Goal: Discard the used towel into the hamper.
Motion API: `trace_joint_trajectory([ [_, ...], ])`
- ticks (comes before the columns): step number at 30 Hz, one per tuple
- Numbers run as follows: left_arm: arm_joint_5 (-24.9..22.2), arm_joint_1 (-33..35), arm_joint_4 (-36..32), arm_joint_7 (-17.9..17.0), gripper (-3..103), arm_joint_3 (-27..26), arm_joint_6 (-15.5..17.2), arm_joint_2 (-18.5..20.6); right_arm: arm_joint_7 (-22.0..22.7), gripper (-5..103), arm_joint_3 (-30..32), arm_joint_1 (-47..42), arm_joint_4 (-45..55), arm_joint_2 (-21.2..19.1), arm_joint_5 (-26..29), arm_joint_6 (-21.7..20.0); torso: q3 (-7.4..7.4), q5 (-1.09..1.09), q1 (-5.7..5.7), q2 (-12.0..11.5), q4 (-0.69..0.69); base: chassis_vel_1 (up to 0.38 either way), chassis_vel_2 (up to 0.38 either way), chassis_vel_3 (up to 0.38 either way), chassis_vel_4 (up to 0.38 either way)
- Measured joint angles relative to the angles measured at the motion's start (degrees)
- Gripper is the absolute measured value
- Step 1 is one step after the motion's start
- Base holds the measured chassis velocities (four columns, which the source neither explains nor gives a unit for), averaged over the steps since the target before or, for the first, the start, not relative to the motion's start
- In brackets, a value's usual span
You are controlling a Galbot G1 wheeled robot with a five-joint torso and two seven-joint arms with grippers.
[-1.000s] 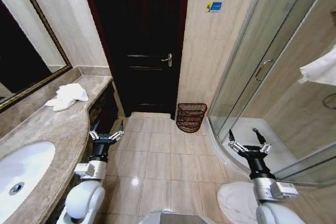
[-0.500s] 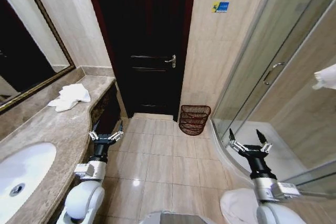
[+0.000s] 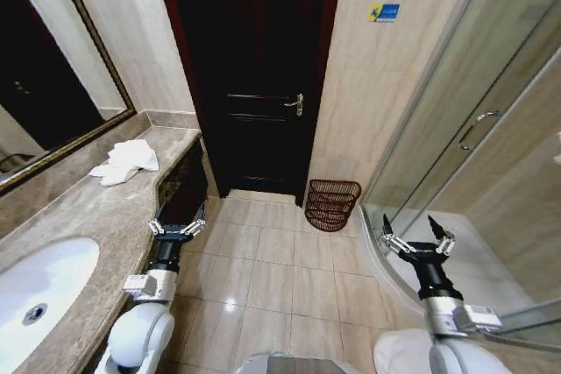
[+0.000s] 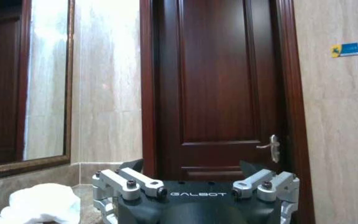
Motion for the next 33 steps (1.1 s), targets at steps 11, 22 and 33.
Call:
trace_joint_trajectory([
  [11, 0.6, 0.4, 0.5, 0.0, 100, 0.0, -0.4, 0.1, -0.1, 100, 0.0, -0.1, -0.4, 0.2, 0.1, 0.6, 0.0, 0.0, 0.0, 0.0, 0.0, -0.034, 0.078, 0.08, -0.02],
  [22, 0.8, 0.3, 0.7, 0.1, 100, 0.0, -0.6, 0.0, -0.2, 100, 0.1, 0.0, -0.9, 0.3, 0.1, 1.3, 0.0, 0.0, 0.0, 0.0, 0.0, -0.038, 0.075, 0.084, -0.039],
  [33, 0.8, 0.3, 0.9, 0.1, 100, 0.0, -0.8, -0.1, -0.2, 100, 0.0, 0.1, -1.0, 0.2, 0.1, 1.2, 0.0, 0.0, 0.0, 0.0, 0.0, -0.028, 0.102, 0.099, -0.053],
])
